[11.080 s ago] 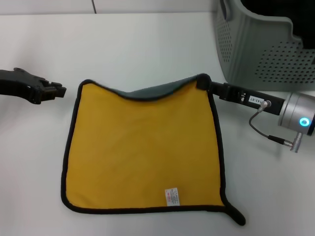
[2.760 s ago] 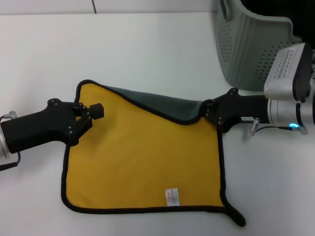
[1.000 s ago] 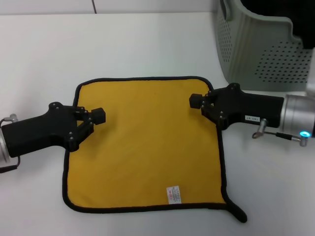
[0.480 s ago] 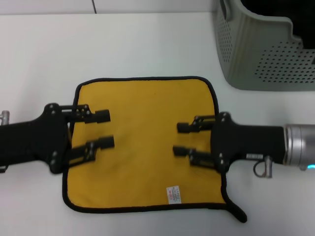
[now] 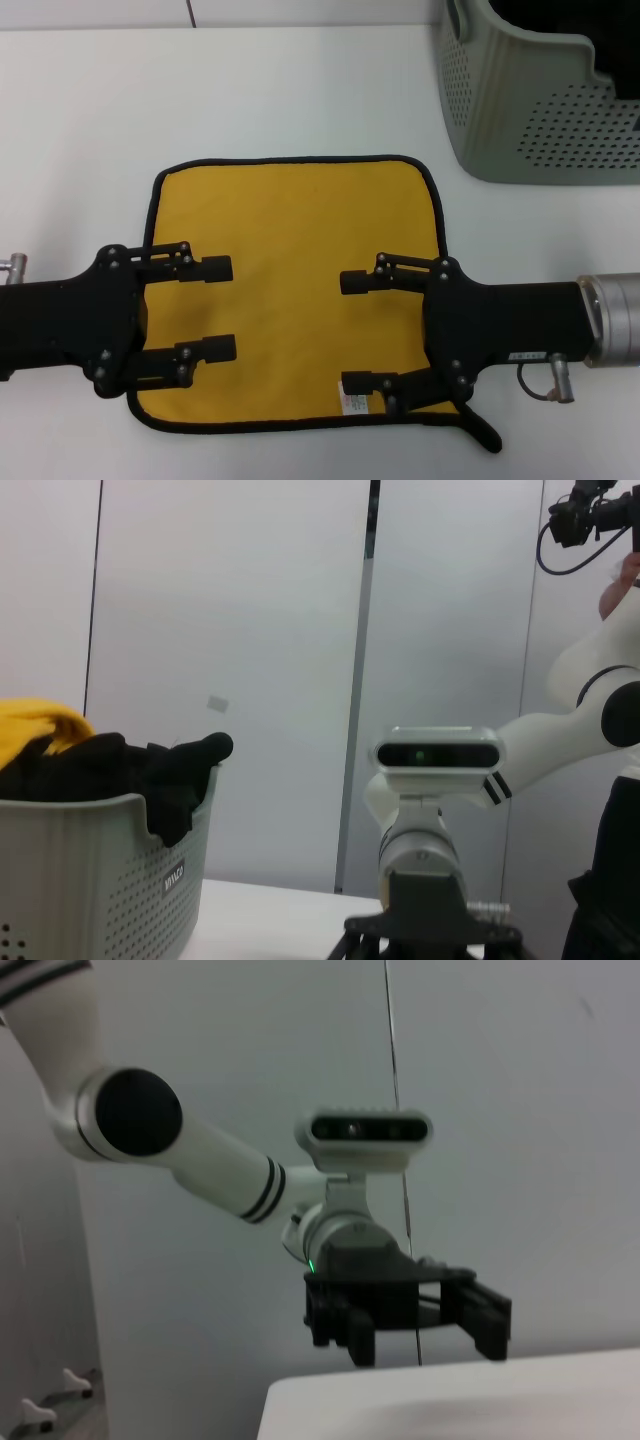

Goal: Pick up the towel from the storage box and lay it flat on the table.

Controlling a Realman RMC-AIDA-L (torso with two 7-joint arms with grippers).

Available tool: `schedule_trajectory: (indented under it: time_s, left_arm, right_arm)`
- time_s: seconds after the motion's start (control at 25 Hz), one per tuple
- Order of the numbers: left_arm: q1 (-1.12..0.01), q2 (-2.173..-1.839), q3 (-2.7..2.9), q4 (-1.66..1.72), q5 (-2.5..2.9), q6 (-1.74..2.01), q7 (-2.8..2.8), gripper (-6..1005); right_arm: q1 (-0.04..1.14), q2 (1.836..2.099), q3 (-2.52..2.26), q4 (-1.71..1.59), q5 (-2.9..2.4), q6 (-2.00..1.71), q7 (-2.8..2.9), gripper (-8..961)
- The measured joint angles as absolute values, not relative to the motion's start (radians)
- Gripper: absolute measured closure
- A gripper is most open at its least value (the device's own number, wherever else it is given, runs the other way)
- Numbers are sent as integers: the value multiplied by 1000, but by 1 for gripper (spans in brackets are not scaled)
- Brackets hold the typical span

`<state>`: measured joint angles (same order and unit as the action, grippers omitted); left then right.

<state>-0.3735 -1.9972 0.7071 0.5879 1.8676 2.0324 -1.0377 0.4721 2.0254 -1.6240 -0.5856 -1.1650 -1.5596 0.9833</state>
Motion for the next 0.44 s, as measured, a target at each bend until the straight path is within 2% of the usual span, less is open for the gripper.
schedule_trajectory:
  time_s: [0.32,0.44]
  left_arm:
    - [-377,-1995,707,583,1873,2031,-1041,334]
    - [-377,-1995,707,581,1873,2030,-1039,334]
  right_arm:
    - [460,2028,-1617,-579,-1151,-1588,958,68]
    - [453,2026,-1615,-569,-1116,-1590,943,68]
